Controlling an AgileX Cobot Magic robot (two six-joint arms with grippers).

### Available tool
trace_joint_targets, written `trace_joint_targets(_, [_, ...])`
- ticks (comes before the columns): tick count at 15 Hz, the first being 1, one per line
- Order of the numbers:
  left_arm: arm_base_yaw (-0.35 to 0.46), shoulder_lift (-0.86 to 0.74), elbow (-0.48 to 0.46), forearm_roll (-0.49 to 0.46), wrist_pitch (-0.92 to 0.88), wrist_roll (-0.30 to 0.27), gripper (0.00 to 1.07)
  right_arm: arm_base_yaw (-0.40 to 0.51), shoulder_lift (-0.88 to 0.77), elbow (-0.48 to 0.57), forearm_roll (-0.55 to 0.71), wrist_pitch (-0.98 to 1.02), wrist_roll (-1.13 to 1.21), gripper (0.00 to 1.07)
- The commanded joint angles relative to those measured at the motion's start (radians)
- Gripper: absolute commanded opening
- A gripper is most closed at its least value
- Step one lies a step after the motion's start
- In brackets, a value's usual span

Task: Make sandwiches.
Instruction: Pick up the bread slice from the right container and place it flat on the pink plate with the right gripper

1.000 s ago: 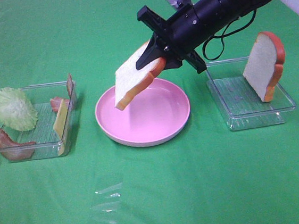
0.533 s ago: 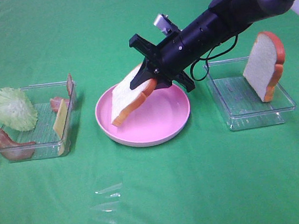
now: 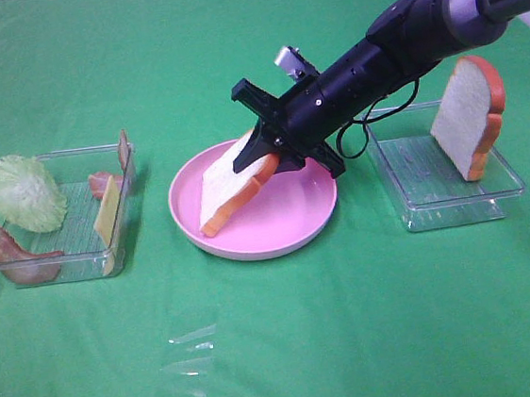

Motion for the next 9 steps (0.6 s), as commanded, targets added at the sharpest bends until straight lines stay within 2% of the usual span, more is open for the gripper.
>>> trace_joint_targets(1, [-0.004,-0.016,0.0,-0.006,-0.01,-0.01,0.98,0.0,-0.009,-0.004,-0.019,0.008,-0.003,0.57])
trace_joint_targets(2, [-0.004,-0.016,0.0,-0.006,-0.01,-0.01,0.98,0.0,-0.024,-0.005,-0.051,0.007,-0.005,0.7])
trace_joint_targets(3, [-0.004,-0.016,0.0,-0.006,-0.01,-0.01,0.98,0.0,-0.044,-0.005,-0.104,0.008,-0.005,0.75])
trace_joint_targets(5, [-0.004,-0.016,0.0,-0.006,-0.01,-0.01,0.98,0.0,-0.075,-0.005,-0.202,0.008,0.027,0.75])
trace_joint_targets(6, [-0.004,-0.016,0.0,-0.006,-0.01,-0.01,0.98,0.0,-0.101,-0.005,-0.295,0.008,0.069,0.75])
trace_joint_targets(8, [-0.004,-0.016,0.0,-0.006,-0.01,-0.01,0.98,0.0,-0.163,-0.005,-0.495,0.025,0.176,0.75])
trace_joint_targets(9, [-0.004,-0.016,0.0,-0.006,-0.01,-0.01,0.98,0.0,-0.232,-0.005,-0.691,0.067,0.275,0.75])
